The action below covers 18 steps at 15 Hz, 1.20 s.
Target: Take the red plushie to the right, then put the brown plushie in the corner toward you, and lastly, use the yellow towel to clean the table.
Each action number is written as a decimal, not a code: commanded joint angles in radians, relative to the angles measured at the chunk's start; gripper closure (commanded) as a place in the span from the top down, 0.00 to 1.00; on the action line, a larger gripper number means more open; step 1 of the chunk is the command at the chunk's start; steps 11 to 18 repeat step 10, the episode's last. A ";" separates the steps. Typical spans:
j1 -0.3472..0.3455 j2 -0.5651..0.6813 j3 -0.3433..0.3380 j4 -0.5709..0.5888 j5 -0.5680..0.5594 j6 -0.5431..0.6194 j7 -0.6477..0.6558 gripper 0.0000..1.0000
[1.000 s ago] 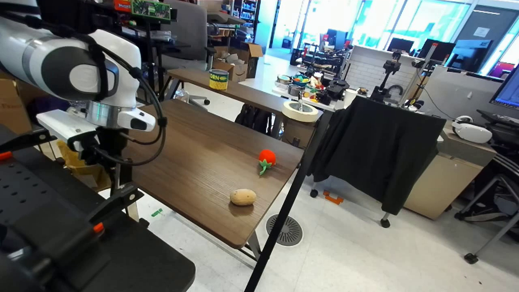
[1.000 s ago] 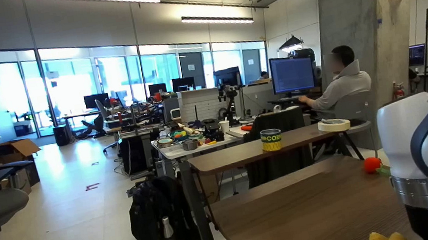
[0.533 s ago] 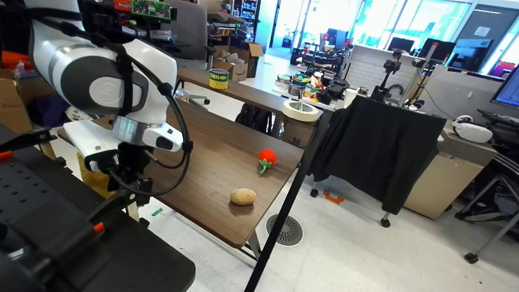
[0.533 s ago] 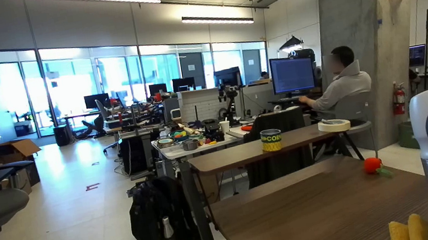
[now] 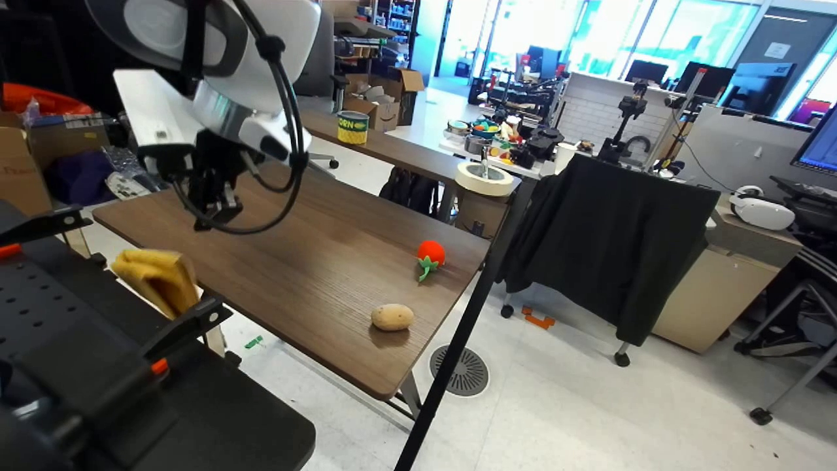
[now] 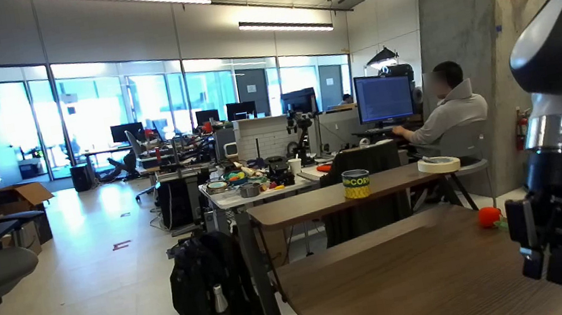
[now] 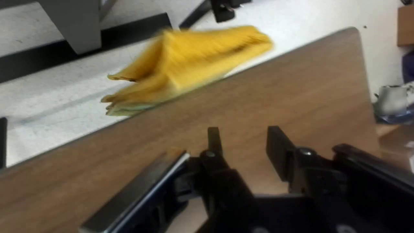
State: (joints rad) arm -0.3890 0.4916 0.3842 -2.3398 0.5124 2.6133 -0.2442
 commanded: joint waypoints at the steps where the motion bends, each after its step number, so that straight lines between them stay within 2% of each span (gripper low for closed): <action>1: -0.012 -0.126 0.035 -0.009 0.236 0.002 -0.130 0.12; 2: 0.010 -0.155 0.016 -0.008 0.291 -0.010 -0.158 0.04; 3: 0.026 -0.181 -0.001 -0.008 0.346 -0.022 -0.200 0.37; 4: 0.053 -0.211 -0.027 -0.017 0.371 -0.037 -0.220 0.42; 6: 0.128 -0.246 -0.112 -0.040 0.276 -0.065 -0.194 0.48; 7: 0.143 -0.197 -0.121 0.000 0.332 -0.042 -0.206 0.31; 10: 0.183 -0.224 -0.159 -0.022 0.318 -0.052 -0.202 0.48; 18: 0.183 -0.224 -0.159 -0.022 0.318 -0.052 -0.202 0.48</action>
